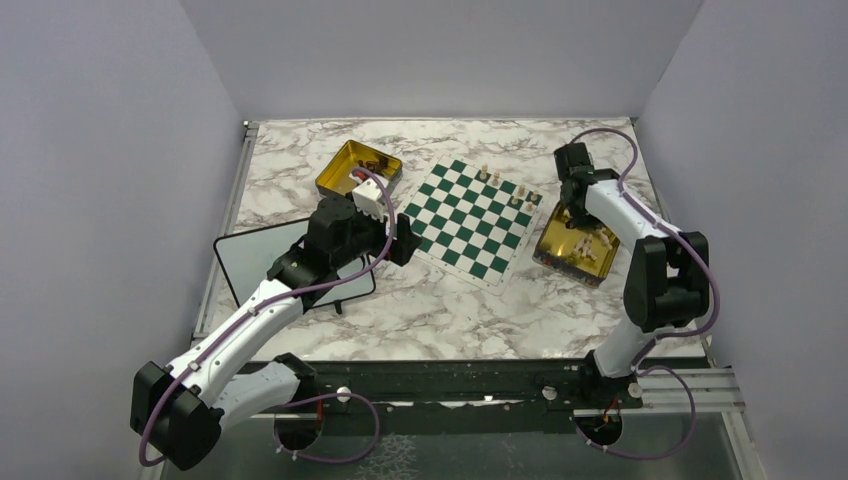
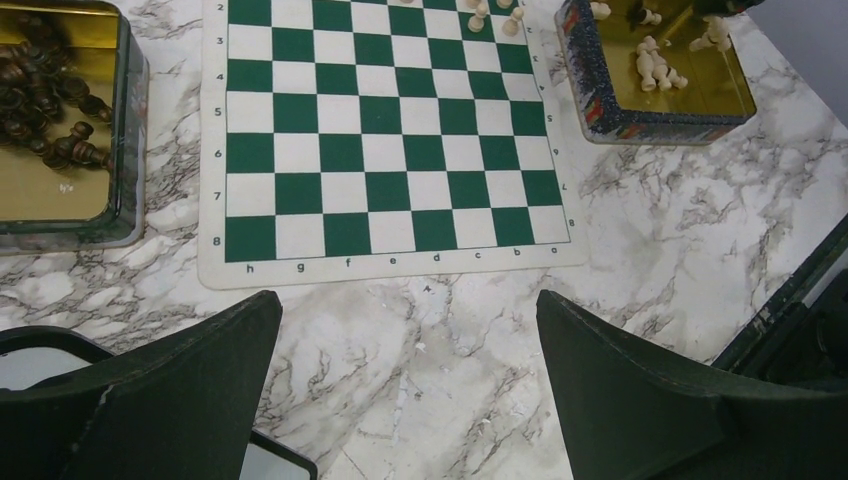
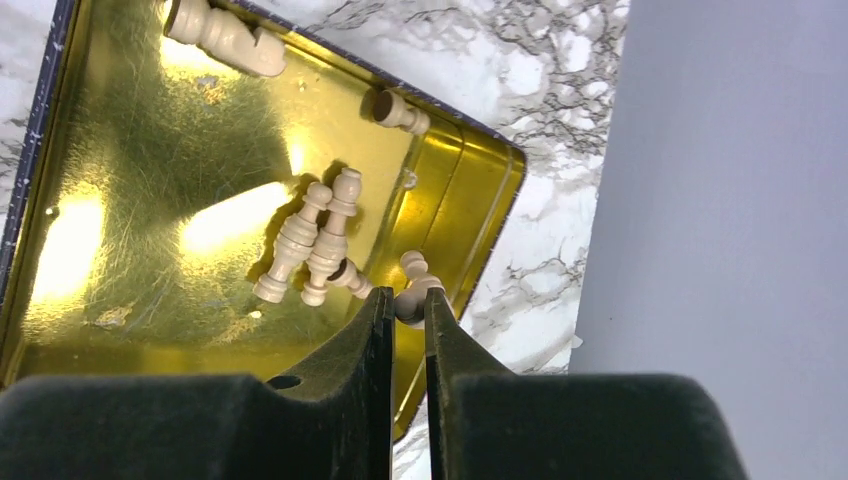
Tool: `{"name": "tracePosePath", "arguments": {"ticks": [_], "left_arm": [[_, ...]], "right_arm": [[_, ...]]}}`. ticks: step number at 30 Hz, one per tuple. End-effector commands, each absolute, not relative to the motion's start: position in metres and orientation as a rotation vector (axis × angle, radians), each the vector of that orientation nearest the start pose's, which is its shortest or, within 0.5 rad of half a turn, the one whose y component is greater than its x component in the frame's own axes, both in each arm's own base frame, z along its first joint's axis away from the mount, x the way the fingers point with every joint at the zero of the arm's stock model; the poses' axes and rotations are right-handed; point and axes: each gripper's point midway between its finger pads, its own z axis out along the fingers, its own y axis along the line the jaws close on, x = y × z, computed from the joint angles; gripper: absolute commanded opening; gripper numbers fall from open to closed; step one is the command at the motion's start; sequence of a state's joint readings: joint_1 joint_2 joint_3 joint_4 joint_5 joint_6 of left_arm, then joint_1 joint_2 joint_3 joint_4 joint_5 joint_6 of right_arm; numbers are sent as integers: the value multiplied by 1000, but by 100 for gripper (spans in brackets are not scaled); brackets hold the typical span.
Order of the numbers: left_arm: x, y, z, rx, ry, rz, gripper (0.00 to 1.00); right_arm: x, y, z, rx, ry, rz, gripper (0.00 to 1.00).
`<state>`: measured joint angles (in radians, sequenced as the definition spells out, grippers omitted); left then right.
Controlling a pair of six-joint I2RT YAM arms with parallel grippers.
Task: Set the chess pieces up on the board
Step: Pick up the chess piece from the storage box.
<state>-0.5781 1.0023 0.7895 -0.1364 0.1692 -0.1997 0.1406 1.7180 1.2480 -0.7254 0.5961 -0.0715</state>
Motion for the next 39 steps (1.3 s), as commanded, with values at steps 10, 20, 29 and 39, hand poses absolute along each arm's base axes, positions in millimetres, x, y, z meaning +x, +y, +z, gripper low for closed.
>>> {"name": "tracePosePath", "arguments": {"ticks": [10,20,29,39], "left_arm": [[267,-236,246,460,1863,-796,95],[269,-279,275,446,1824,-1080,83],[278,-306,295,536,1683,-1190,79],[283,-324,291,868,1463,-1069,71]], "right_arm": [[358,-35,177,101,2472,-586,1],[373,48,221,99,2324,75,1],[368,123,260,12,2149,627,1],[342,174,271,-23,2037,1071,1]]}}
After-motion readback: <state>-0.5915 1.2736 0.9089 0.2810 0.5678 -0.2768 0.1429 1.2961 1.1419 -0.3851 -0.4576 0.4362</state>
